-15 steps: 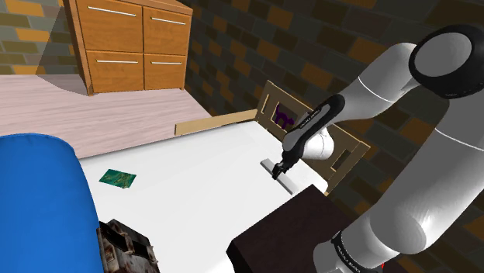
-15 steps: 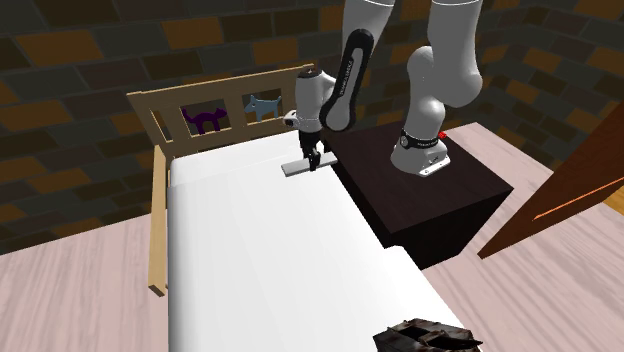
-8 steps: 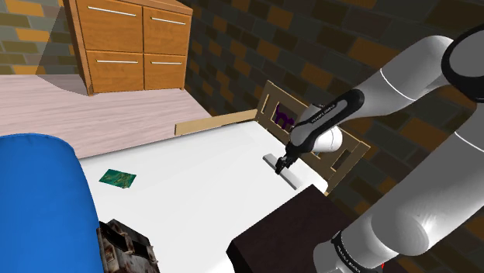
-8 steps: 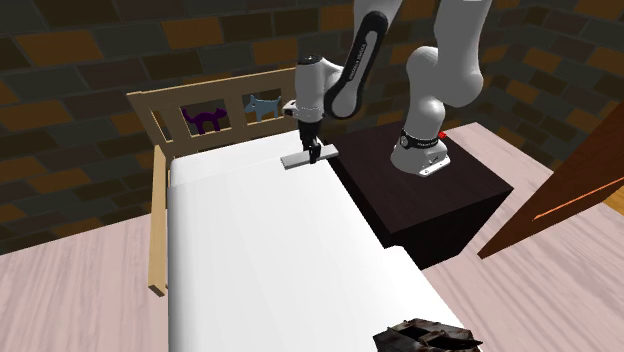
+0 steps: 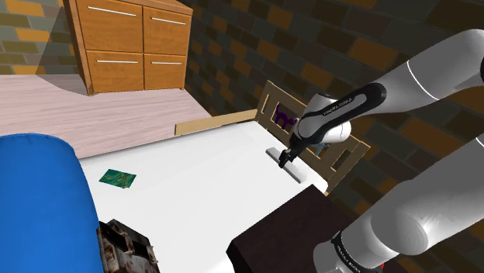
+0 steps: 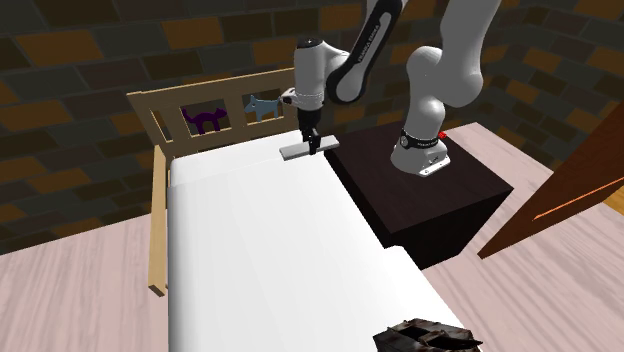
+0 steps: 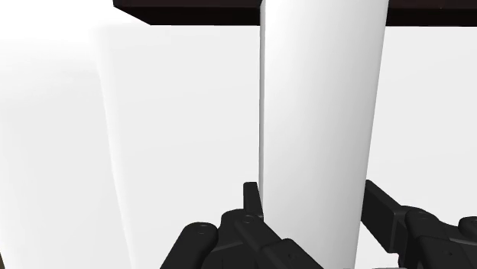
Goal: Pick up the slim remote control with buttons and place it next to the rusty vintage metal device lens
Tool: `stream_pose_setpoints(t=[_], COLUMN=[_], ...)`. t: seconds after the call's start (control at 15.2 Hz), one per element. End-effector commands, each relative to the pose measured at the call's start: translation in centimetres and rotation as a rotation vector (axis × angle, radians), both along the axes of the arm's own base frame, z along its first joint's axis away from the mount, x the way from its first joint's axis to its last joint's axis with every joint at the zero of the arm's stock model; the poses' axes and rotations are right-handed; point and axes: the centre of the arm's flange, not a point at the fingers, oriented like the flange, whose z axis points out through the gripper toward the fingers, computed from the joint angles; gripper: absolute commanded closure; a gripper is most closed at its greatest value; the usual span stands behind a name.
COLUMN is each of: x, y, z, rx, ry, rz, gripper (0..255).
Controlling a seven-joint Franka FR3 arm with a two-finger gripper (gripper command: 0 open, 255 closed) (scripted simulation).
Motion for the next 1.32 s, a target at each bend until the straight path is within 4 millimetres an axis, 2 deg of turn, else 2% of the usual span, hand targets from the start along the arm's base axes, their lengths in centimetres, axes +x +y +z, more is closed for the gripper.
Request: stream_pose_setpoints(t=[0.0, 1.25], x=[-0.1, -0.1], y=[0.0, 0.0], z=[1.1, 11.1], rx=[0.0, 0.0], ry=[0.0, 0.0], rz=[0.0, 0.0], gripper=[255, 255])
